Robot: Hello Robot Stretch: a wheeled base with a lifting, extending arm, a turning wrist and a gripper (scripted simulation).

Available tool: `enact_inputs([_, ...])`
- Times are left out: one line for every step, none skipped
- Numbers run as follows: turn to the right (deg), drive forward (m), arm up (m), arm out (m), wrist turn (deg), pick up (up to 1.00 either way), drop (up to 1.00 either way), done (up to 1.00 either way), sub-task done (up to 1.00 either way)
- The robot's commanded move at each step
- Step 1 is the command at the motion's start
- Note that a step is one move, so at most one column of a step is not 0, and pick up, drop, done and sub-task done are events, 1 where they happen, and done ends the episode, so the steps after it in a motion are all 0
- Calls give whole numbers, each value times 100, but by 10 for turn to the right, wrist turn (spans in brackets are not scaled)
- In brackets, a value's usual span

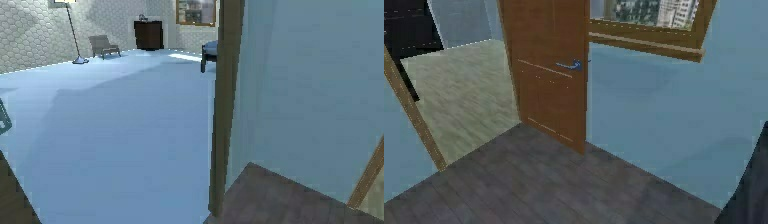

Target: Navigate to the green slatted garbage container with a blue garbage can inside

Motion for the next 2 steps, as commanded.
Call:
enact_inputs([0, 50, 0, 0, 0, 0, 0, 0, 0])
enact_inputs([-450, 0, 0, 0, 0, 0, 0, 0, 0])
